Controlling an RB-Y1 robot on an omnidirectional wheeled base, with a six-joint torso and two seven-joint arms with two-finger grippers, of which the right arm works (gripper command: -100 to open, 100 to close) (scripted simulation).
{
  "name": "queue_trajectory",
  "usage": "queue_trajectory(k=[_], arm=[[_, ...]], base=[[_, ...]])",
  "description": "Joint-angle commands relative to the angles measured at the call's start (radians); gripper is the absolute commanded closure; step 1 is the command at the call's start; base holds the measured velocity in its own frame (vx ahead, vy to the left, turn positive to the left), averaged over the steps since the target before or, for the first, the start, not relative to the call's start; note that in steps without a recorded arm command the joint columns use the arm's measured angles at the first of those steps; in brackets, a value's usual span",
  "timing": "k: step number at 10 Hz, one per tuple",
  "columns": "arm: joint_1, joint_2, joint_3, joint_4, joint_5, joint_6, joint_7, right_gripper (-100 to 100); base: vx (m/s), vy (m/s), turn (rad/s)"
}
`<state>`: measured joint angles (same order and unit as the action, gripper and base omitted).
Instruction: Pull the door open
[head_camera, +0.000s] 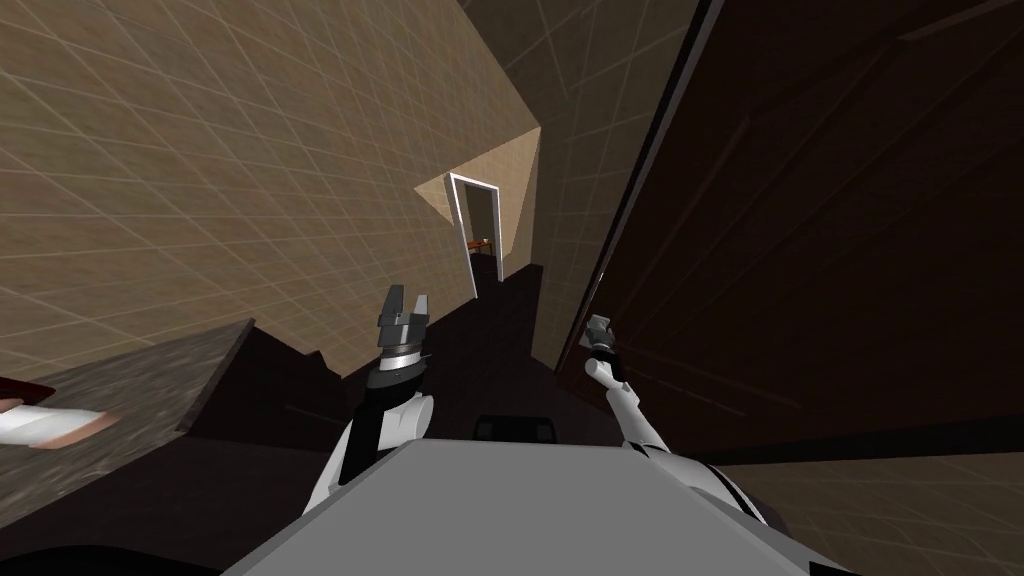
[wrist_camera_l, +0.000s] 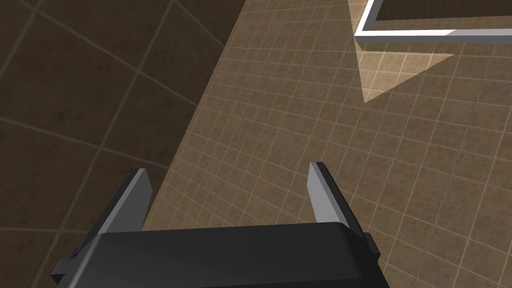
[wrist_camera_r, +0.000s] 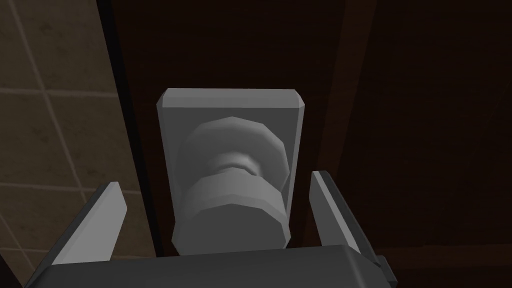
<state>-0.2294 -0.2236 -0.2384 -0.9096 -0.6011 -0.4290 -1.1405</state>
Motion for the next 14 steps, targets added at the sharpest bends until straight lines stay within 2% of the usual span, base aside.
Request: queue_trajectory(k=[1, 6, 7, 14], arm=[[-0.002, 0.001, 0.001, 0.004, 0.000, -0.003, 0.000, 100], [-0.002, 0.001, 0.001, 0.004, 0.000, -0.003, 0.000, 100], [0.004, -0.008, 0.014, -0.002, -0.004, 0.002, -0.013, 100], [0.031, -0.049, 0.092, -0.037, -0.027, 0.023, -0.086, 100]], base=[[-0.008, 0.001, -0.028], [-0.010, 0.001, 0.000], [-0.130, -0.031, 0.134], [-0.262, -0.045, 0.164]])
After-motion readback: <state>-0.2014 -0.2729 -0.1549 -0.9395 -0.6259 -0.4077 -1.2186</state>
